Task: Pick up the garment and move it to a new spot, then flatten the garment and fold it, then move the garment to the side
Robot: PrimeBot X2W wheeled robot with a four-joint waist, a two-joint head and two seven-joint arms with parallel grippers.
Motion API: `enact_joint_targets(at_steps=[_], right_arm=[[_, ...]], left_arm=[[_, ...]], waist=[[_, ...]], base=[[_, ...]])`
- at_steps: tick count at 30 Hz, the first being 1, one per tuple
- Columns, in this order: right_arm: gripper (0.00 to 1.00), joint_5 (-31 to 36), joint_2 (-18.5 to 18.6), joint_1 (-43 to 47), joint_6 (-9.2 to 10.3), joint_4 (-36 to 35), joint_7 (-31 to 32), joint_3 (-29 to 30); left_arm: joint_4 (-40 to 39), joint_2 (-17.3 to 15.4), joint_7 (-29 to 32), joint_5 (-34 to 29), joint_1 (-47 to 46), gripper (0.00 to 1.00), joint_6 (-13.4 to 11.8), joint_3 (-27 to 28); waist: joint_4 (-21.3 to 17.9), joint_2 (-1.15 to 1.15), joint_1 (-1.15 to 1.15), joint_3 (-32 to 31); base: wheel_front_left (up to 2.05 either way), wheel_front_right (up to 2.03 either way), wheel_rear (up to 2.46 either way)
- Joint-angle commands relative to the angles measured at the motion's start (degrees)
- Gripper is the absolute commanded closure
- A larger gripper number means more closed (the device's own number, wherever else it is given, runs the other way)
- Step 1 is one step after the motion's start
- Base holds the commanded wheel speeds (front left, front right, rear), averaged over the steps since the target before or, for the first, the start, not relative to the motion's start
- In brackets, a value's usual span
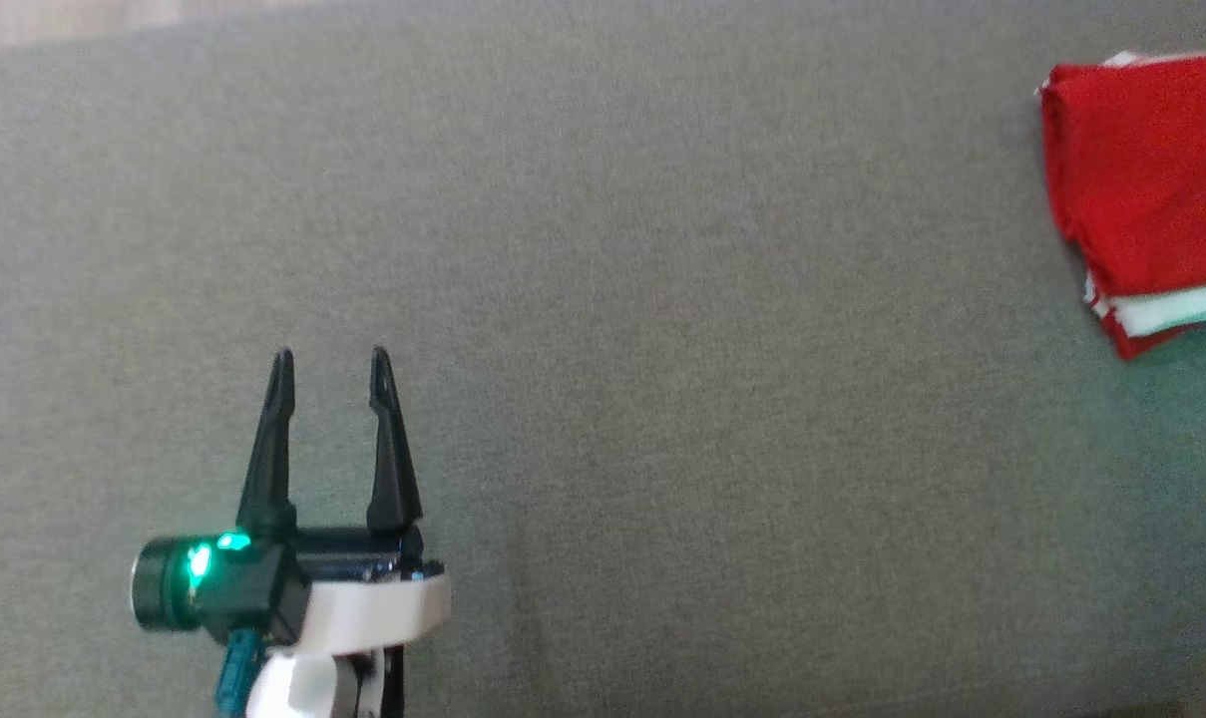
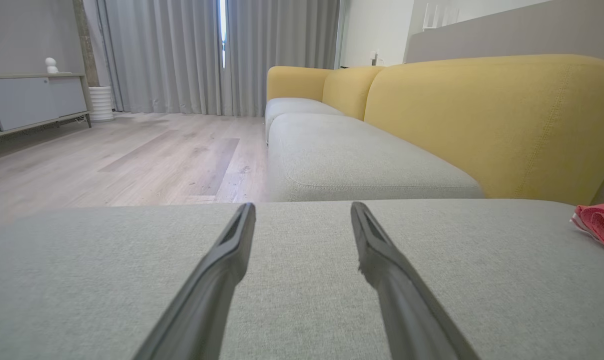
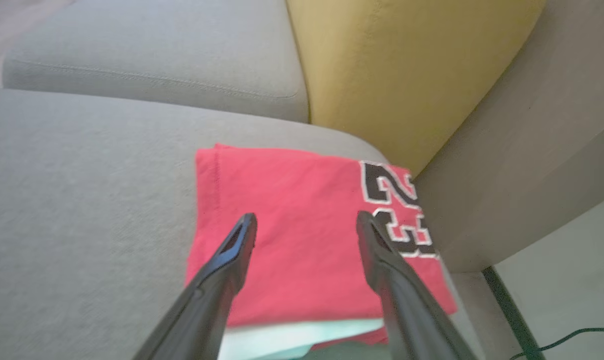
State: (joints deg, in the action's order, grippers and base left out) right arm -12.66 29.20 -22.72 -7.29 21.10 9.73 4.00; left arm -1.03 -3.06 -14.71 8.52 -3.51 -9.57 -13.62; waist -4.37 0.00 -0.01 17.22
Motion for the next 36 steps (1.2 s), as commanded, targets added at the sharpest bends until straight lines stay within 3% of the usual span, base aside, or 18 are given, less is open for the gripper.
enact_joint_targets(at_steps=[1, 9, 16, 26, 36], right_arm=[[0.0, 0.47, 0.8, 1.33, -0.2, -2.41, -0.85, -0.96], [0.0, -3.43, -10.7, 11.69, -0.2, -1.01, -11.21, -9.94], [0.0, -4.58, -17.5, 17.71, -0.2, 1.69, -24.17, -16.17], [0.0, 2.11, -24.01, 30.45, -0.2, -17.39, -24.71, -8.99], [0.0, 4.98, -25.72, 35.3, -0.2, -20.84, -24.72, -8.23]], left_arm=[[-1.46, 0.18, -0.29, -0.34, 0.7, 0.0, 0.03, 1.48], [0.63, 0.18, -0.29, -0.01, 7.11, 0.0, 0.4, 1.74], [1.1, 0.18, -0.29, 0.91, 12.56, 0.0, 0.11, 2.08], [-0.99, 0.18, -0.29, -0.14, 16.56, 0.0, 1.56, 3.7], [-1.79, 0.18, -0.29, -1.88, 17.79, 0.0, 2.73, 4.74]], waist=[[0.84, 0.0, 0.01, -3.2], [4.25, 0.0, 0.01, -13.52], [7.48, 0.0, 0.01, -19.43], [8.67, 0.0, 0.01, -22.62], [8.56, 0.0, 0.01, -23.31]], base=[[0.0, 0.0, 0.0], [0.0, 0.0, 0.0], [0.0, 0.0, 0.0], [0.0, 0.0, 0.0], [0.0, 0.0, 0.0]])
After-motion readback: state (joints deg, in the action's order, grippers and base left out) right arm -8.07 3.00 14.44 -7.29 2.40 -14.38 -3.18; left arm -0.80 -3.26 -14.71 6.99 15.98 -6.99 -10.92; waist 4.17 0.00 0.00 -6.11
